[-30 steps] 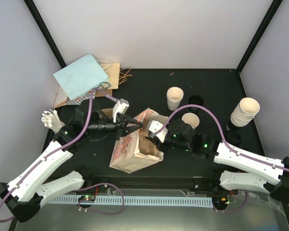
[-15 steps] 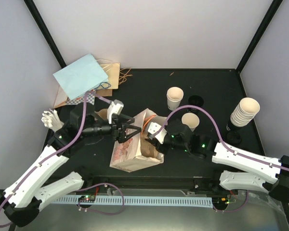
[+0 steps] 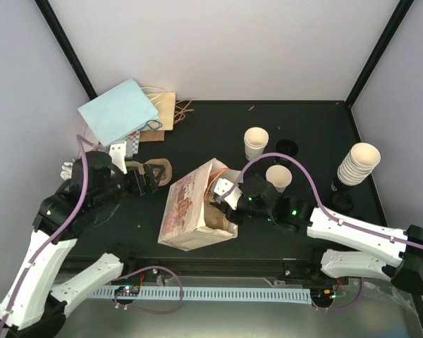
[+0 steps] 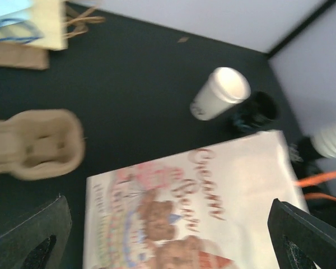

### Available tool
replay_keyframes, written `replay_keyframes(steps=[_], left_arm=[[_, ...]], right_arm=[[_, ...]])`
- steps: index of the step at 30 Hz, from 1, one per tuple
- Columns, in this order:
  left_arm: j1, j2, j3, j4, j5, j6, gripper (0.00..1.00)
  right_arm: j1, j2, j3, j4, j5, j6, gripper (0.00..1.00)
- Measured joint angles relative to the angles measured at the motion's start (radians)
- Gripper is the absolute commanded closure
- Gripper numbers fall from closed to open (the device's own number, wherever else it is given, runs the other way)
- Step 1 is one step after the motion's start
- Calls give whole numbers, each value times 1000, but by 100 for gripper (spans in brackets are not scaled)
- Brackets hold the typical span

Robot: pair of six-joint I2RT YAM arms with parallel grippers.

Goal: Pack the takeout coffee

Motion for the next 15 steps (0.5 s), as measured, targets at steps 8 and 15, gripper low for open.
replay_keyframes(steps=[8,15], left_arm=[[385,-29,-217,-57,35,6,9],[552,16,-528,41,226,13,56]], right_arm=[[0,1,0,2,-3,0,70],[0,1,0,2,-11,-3,70]])
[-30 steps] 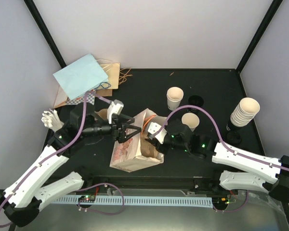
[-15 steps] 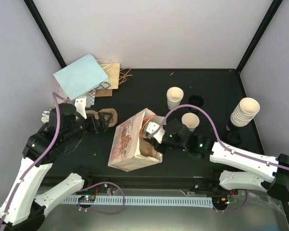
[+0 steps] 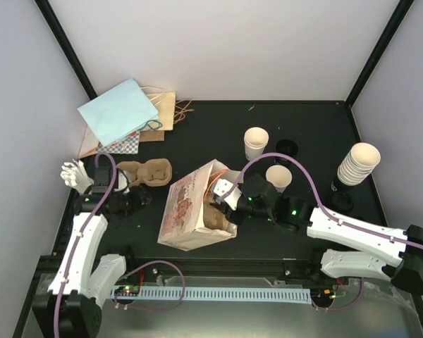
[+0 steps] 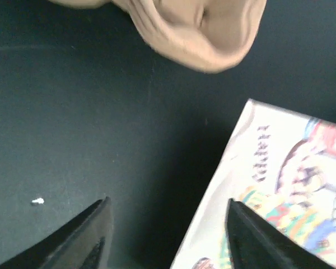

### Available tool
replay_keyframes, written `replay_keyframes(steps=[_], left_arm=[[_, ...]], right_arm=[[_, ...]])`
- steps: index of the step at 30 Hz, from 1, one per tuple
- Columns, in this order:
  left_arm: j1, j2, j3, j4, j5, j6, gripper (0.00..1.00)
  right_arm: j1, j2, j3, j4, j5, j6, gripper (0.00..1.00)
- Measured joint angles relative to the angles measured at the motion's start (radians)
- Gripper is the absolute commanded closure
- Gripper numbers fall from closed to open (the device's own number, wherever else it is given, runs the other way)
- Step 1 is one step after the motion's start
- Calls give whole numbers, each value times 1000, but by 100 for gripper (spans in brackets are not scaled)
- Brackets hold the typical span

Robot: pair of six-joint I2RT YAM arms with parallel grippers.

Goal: Pack the takeout coffee

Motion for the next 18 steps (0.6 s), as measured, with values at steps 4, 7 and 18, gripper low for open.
replay_keyframes(steps=[4,7,18], left_arm=[[3,75,-100,82,114,-7,87],[3,107,-156,154,181,-17,92],[-156,147,-264,361,201,-133,93]], right_arm=[[0,0,0,-1,-8,-2,70],[0,0,0,-2,-14,-4,70],[2,25,25,-20,-35,-7,70]])
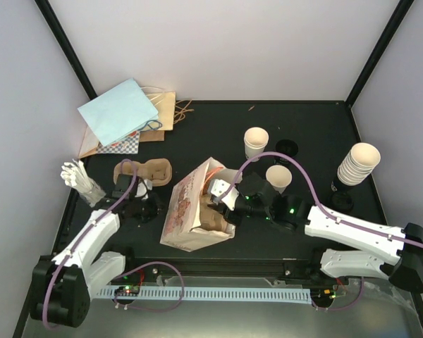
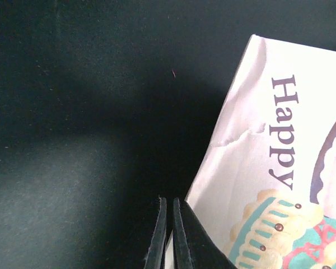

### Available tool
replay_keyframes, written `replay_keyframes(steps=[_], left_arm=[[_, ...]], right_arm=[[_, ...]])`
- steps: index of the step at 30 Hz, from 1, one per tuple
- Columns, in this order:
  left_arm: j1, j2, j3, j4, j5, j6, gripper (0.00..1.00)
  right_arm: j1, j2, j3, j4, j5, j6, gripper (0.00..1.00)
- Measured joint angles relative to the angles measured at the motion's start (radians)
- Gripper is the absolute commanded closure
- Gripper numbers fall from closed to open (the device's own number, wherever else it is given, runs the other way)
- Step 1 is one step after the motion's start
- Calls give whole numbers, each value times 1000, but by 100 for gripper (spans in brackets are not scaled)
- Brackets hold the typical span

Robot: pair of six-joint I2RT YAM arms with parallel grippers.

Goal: Pack the takeout coffee

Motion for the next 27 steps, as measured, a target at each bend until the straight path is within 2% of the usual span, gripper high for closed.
replay_keyframes(steps=[12,27], left_arm=[[-92,76,-19,140,-10,-72,94],[-232,227,-13,339,43,-133,95]], right_arm=[[36,4,58,-72,3,1,70],[66,9,180,-346,93,118,70]])
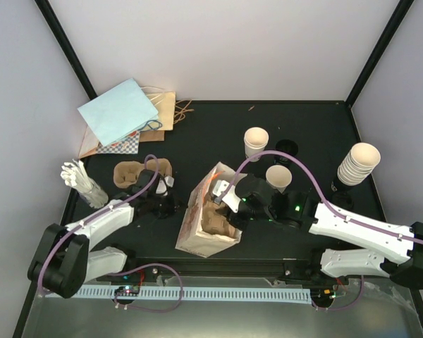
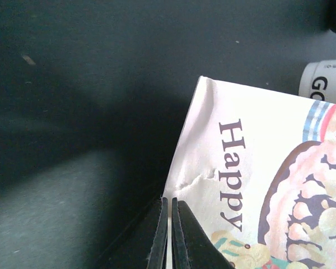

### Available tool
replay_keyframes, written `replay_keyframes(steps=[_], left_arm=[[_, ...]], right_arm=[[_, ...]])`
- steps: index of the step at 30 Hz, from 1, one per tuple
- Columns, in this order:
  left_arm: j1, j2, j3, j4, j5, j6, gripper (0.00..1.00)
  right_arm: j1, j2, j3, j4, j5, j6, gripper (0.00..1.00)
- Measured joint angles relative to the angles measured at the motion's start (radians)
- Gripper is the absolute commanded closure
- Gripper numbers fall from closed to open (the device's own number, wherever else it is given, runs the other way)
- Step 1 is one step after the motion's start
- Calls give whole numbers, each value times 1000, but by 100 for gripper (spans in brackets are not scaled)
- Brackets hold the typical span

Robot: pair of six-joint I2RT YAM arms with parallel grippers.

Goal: Pack the takeout coffee

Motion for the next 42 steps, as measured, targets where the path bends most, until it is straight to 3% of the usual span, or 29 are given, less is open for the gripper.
replay_keyframes(steps=[12,26,32,37,42], left_arm=[[-116,141,85,105,39,-22,95],[-225,311,208,184,91,-30,93],[-227,334,225,182,92,-15,83],[-227,326,256,114,71,42,67],[-209,227,258,16,10,94,57]], right_arm=[[5,-17,10,-119,36,76,70],[5,11,160,-277,80,128,70],[5,39,164,-323,90,140,70],[5,58,164,-341,92,145,70],[5,69,164,-349,92,144,70]])
